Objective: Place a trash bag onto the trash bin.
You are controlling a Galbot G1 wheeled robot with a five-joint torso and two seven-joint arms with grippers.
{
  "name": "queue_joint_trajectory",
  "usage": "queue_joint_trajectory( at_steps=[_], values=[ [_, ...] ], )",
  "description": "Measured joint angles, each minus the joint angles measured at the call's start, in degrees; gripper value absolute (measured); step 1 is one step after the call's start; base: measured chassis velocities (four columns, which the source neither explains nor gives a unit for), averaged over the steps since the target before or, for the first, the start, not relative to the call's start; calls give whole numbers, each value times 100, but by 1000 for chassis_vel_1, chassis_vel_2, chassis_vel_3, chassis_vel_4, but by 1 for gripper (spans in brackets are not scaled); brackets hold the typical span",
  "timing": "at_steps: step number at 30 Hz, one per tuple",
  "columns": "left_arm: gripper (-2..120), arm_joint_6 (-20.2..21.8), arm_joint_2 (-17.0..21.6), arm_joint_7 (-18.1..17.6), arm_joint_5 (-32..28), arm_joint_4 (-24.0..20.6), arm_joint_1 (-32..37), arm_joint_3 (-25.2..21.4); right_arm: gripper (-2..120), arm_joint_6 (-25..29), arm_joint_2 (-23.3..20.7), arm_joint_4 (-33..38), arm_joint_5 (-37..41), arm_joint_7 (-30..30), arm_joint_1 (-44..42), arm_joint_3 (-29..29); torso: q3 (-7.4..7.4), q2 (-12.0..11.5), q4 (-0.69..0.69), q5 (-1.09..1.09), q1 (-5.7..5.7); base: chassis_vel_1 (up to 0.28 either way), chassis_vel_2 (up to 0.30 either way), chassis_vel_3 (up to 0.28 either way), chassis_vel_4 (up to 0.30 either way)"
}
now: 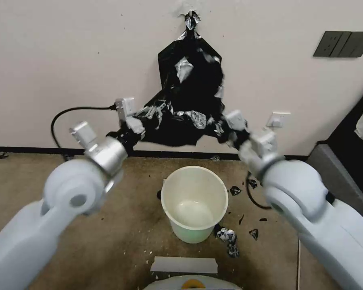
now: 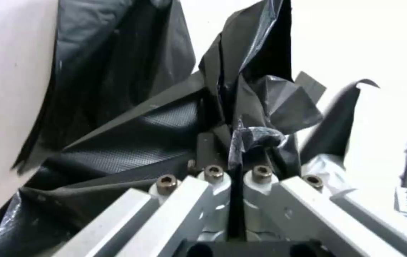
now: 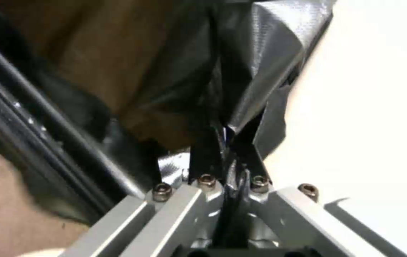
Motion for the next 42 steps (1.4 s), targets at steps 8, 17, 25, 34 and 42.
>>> queue_joint_trajectory(
  at_steps=[8,17,25,34,42],
  values=[
    [0,60,-480,144,371,-67,673,-93,0,1,-167,343,-76,-27,-486,216,0,0,1,0,0,0,0,0,0],
    [0,139,-1288,250,888,91,1116,398,0,4,-321,619,-244,-76,-1278,395,1,0,0,-1,0,0,0,0,0],
    [0,279,-1525,350,1315,171,1629,486,0,54,-322,629,-531,-166,-1899,497,1,-1,0,0,0,0,0,0,0],
    [0,287,-1812,674,1920,506,1937,558,0,199,-196,517,-827,-238,-2307,453,1,-1,1,-1,0,0,0,0,0],
    [0,252,-1885,953,2291,756,1886,626,0,334,25,209,-1159,-271,-2511,180,1,-1,0,-1,0,0,0,0,0]
  ],
)
